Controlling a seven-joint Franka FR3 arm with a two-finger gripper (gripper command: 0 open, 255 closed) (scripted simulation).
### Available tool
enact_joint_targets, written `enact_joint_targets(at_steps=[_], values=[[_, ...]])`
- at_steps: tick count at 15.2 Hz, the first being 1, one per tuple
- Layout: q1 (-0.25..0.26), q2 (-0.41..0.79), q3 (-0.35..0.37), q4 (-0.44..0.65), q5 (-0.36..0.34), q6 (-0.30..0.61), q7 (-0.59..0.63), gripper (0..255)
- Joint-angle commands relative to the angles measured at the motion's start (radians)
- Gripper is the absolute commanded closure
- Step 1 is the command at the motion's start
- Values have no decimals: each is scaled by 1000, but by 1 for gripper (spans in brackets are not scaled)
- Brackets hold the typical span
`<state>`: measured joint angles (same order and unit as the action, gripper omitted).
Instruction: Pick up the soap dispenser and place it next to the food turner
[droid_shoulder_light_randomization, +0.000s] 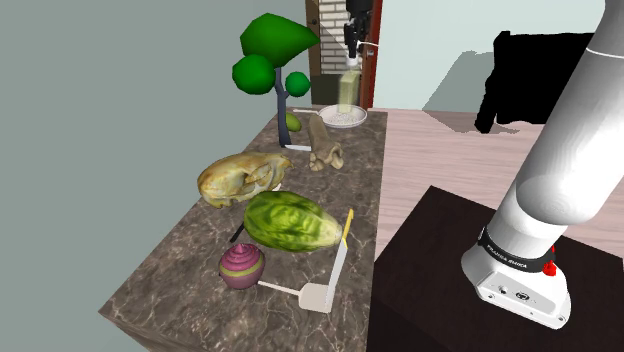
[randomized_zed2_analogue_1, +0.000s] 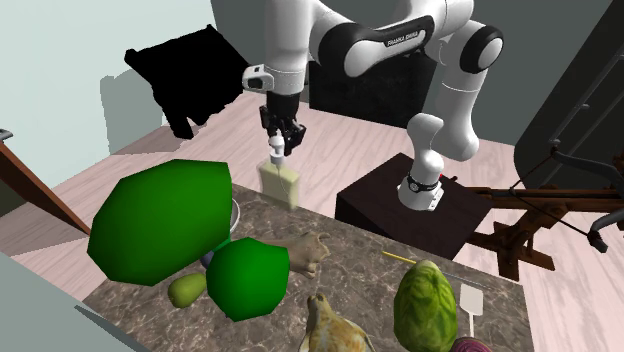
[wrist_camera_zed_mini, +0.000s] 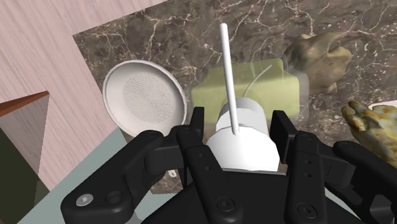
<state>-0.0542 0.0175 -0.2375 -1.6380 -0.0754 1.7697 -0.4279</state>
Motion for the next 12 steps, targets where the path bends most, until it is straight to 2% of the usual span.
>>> enact_joint_targets(at_steps=[1,12], values=[[1,2,1,30,1,-29,-1,255],[-4,52,-3,244,15,-192,-20,255]])
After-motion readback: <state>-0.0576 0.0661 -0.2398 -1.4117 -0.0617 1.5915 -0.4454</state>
